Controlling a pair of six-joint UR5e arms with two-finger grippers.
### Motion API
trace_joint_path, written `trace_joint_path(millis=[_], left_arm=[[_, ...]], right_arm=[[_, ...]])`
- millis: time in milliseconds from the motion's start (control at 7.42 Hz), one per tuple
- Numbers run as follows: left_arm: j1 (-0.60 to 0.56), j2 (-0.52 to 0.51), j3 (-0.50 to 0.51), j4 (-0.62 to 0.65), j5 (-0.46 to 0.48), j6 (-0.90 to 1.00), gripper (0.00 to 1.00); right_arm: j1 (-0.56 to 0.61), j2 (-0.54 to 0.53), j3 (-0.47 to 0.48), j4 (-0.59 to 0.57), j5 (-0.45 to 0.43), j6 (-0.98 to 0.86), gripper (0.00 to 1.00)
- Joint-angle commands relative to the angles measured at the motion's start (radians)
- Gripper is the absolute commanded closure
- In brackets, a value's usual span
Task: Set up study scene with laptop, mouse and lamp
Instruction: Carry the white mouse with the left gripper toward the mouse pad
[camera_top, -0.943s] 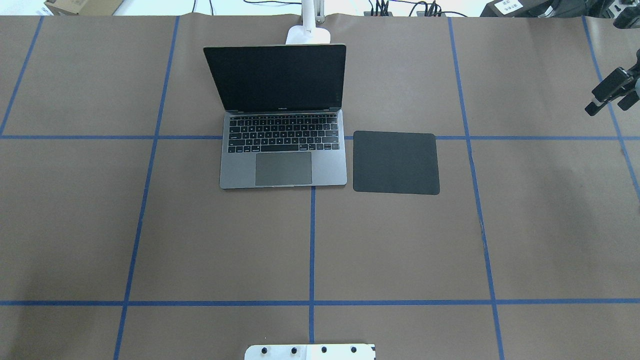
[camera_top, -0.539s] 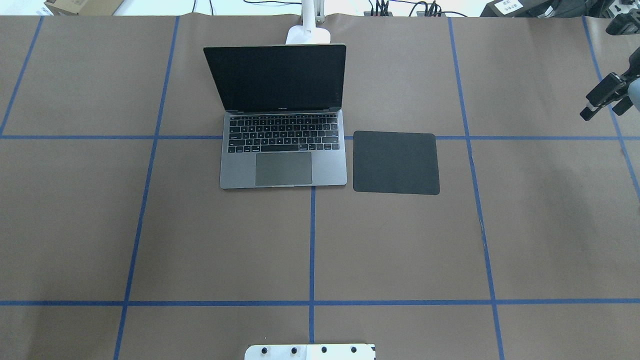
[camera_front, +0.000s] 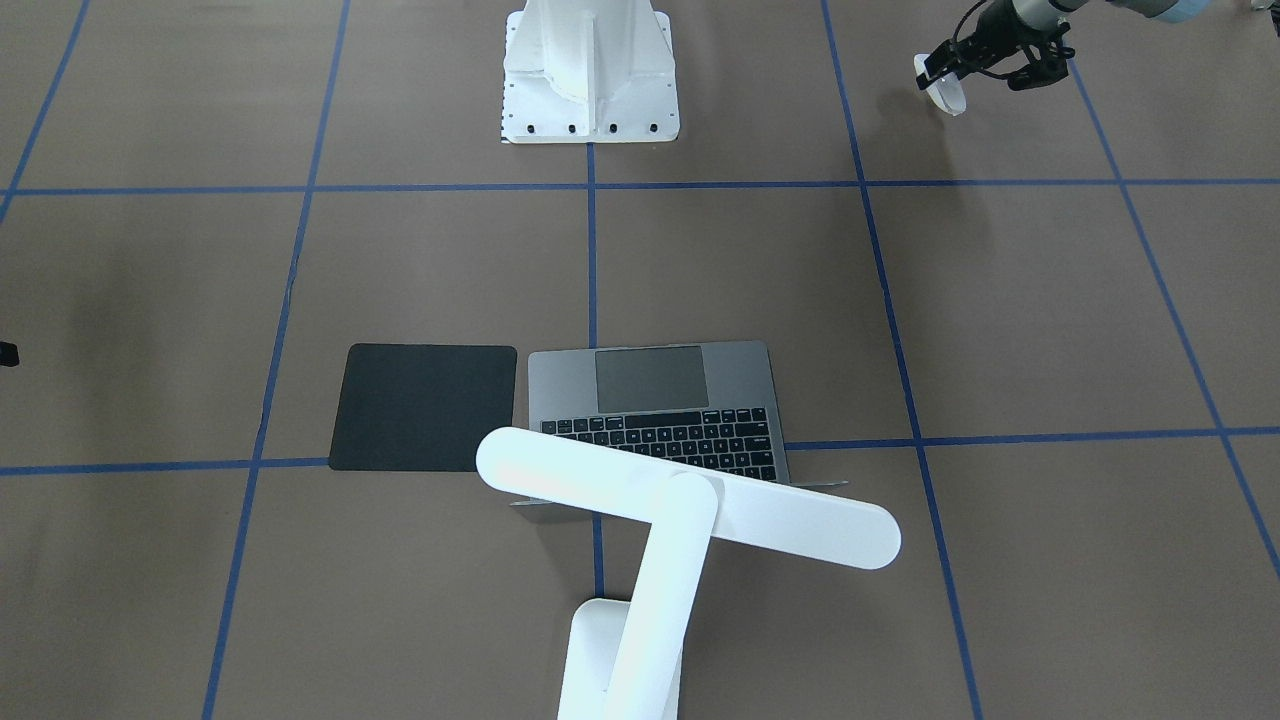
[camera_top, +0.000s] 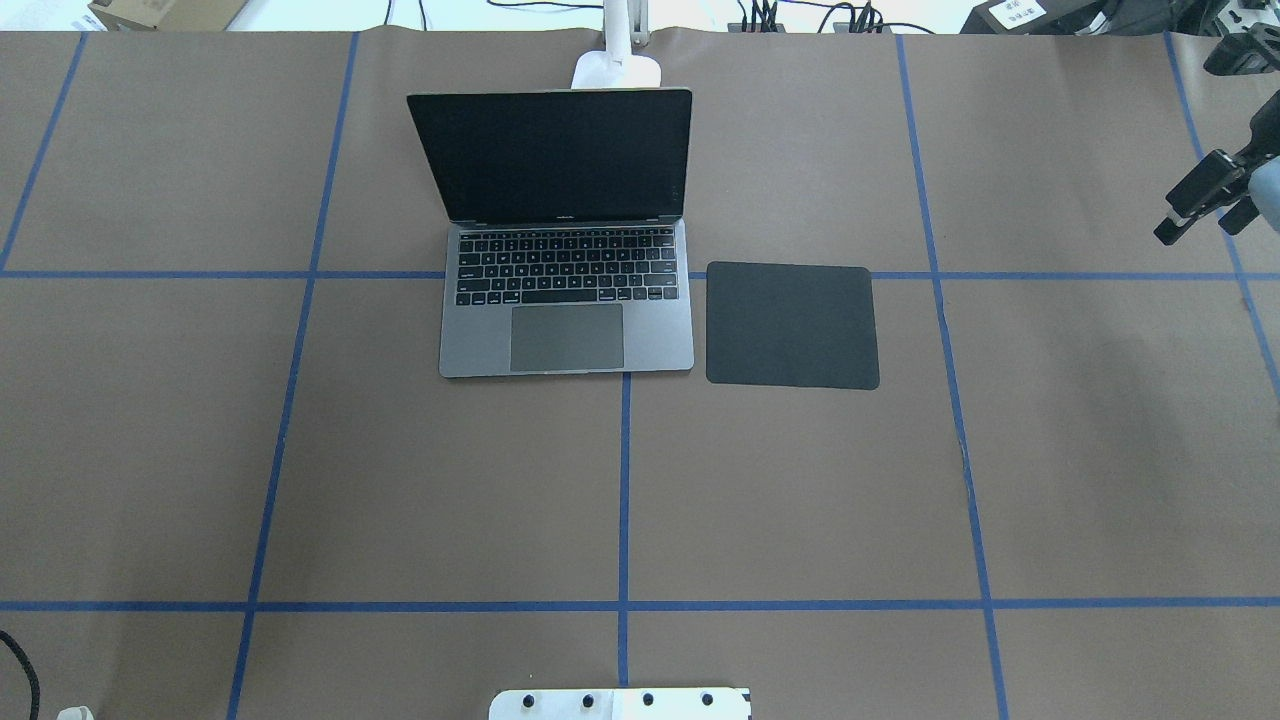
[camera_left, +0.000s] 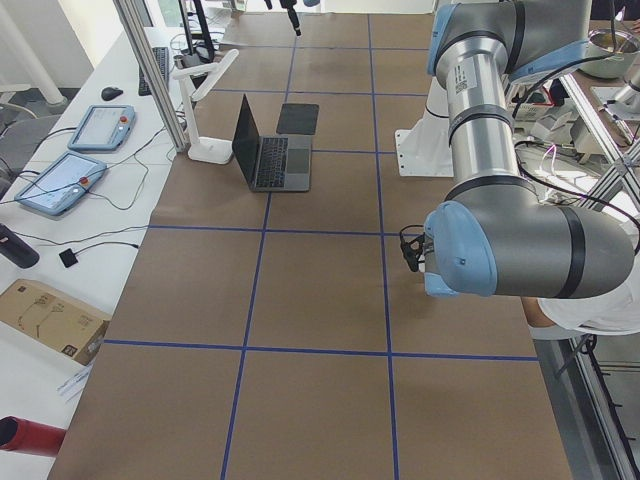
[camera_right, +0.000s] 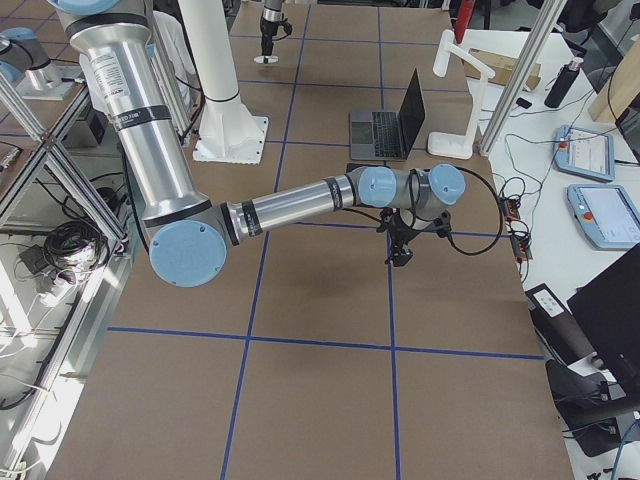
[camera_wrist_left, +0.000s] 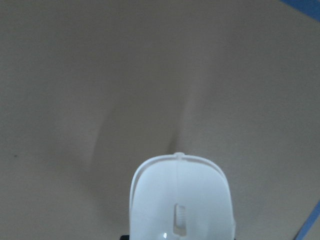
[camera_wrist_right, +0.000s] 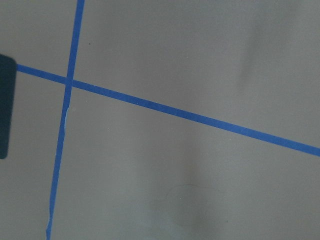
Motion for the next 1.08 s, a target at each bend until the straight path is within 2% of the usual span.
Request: trace_joint_path(millis=[0,135,404,674,943], left_arm=[[-0.211,-0.165,-0.030,0.194,-0.170,0.081,0.86],[-0.337,-0.249,-0.032,0.290,-0.282,0.085,0.85],[-0.364,-0.337,-0.036,0.385,-0.300,0.137,0.83],[-0.411,-0.507,-0.059,0.612,-0.317,0.215,0.82],[-0.433,-0.639,-0.067,0.765,-0.309,0.284,0.82]], right_arm=[[-0.006,0.000,-0.007,0.000,0.000,0.002,0.01],[-0.009,0.000,-0.009,0.000,0.002,0.002,0.01],[-0.014,0.005,-0.021,0.002,0.003,0.002,0.01],[-0.014,0.014,-0.028,0.002,0.003,0.000,0.01],[-0.014,0.015,-0.028,0.002,0.002,0.000,0.01]])
